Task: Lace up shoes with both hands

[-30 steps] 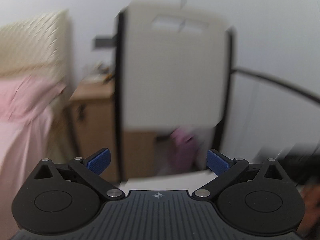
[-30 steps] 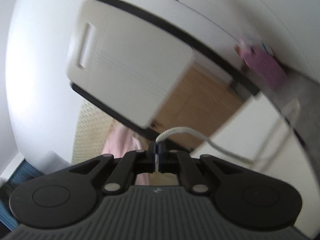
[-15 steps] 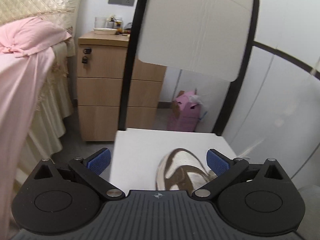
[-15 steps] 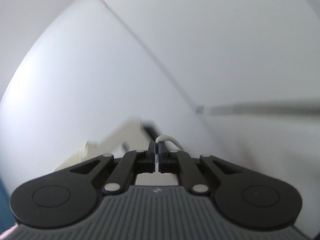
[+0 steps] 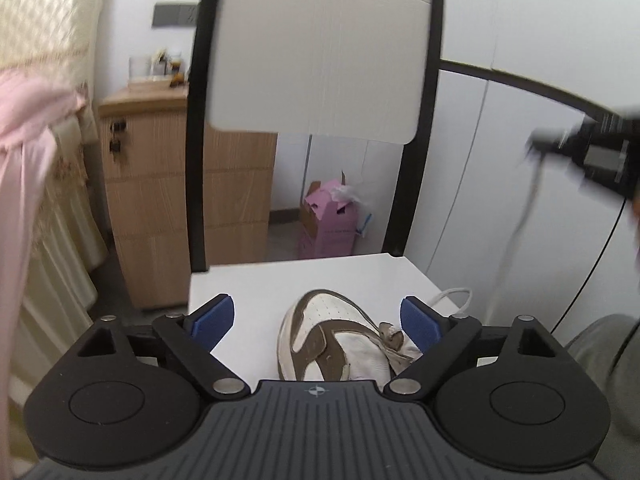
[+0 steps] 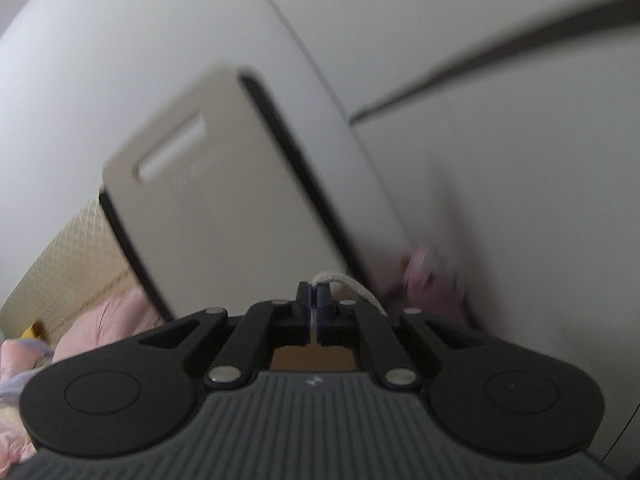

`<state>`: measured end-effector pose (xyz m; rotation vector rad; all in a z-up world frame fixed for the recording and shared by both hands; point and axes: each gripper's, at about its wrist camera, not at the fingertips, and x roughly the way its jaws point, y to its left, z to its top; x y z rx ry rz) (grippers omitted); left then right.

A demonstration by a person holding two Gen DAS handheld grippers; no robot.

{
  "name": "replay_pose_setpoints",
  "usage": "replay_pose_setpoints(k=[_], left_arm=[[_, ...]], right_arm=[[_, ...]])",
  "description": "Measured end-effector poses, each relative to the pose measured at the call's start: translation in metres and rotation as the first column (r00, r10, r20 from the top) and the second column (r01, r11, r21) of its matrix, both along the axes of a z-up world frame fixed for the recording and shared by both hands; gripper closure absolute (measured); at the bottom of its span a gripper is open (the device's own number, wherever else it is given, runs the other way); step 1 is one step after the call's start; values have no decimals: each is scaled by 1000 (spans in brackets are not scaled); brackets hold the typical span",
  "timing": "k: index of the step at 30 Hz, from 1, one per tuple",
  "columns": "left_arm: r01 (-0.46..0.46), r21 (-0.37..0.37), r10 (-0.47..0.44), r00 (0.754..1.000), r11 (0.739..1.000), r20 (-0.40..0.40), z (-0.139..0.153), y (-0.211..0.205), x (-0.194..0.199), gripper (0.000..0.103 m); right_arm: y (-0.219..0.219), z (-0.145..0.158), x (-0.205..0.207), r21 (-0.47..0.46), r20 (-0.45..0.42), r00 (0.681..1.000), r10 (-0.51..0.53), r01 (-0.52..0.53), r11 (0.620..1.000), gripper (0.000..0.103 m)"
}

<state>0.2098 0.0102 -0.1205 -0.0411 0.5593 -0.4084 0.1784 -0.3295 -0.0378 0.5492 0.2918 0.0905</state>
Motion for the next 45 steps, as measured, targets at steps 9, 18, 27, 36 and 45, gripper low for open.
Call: replay_pose_setpoints(k=[9,18,27,36,45], left_arm=[[-71,-278,13,979,958,-204,-4,39,23,11],[-91,-434,-26,966,896,-256,-5,57,26,10],[-58,-340,11,990,939,-139,1,42,24,10],[82,198,-85,996,977,6,-6,-25,32,63],[306,446,-343,939,841,4,-28,-58,6,71]], right_arm=[[105,-84,47,289,-226,907,356,-286,914,100],[124,-113,66,312,-298,867,400,-308,899,100],[112,-141,68,453,-312,867,388,-224,863,100],[100,-131,66,324,-351,873,338,-226,919,100],[98,-128,62,252,-351,888,297,-216,943,100]])
